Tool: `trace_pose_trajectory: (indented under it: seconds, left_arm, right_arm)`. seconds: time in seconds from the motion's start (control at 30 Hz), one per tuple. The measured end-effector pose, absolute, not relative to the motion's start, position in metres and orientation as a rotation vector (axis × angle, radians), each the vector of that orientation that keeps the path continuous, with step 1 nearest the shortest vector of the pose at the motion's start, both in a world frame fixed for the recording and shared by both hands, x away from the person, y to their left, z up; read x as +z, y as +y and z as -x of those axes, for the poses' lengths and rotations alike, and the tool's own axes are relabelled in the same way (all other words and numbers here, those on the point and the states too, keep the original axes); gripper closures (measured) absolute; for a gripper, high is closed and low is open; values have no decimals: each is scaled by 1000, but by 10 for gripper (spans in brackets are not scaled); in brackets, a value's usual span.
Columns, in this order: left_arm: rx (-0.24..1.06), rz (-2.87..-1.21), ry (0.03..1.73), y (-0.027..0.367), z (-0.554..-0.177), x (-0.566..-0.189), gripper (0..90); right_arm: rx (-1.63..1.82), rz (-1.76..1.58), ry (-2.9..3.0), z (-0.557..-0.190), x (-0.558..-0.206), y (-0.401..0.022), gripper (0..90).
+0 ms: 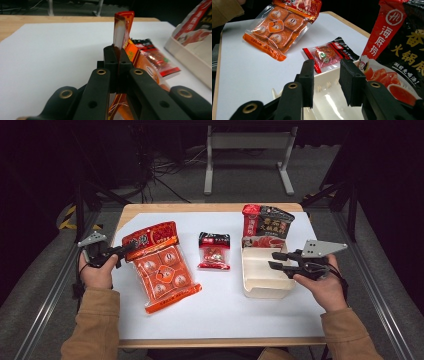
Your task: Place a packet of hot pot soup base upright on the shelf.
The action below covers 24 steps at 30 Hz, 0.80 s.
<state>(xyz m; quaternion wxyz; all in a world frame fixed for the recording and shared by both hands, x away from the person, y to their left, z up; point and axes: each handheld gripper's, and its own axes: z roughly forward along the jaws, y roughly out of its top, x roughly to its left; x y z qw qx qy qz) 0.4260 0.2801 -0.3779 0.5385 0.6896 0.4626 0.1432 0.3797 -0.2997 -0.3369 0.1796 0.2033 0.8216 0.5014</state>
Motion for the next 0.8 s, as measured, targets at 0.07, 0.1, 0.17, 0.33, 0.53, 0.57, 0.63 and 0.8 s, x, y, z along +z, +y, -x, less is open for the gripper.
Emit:
trace_pose_trajectory:
  seconds: [0.07, 0.1, 0.17, 0.33, 0.53, 0.57, 0.63, 0.8]
  left_arm:
    - [343, -1629, 1077, 277, -422, -370, 900]
    - [347, -1627, 1056, 275, -419, -365, 900]
    - [356, -1626, 1032, 272, -415, -358, 900]
    - [363, -1625, 968, 263, -406, -344, 900]
    - [372, -1632, 907, 253, -396, -329, 900]
    - [375, -1635, 898, 252, -394, -327, 900]
    - [377, -1637, 879, 248, -391, -323, 900]
    - [370, -1646, 829, 240, -382, -313, 900]
  right_arm:
    - [1418, -574, 2318, -379, -334, -300, 647]
    - [1419, -570, 2316, -379, -332, -300, 647]
    - [1421, -566, 2312, -378, -329, -299, 647]
    - [1425, -553, 2309, -378, -325, -296, 649]
    - [1422, -535, 2314, -377, -321, -290, 652]
    - [1424, -529, 2314, -377, -321, -289, 652]
    - [1426, -522, 2314, -377, -319, -287, 652]
    - [1432, -507, 2308, -375, -316, -286, 654]
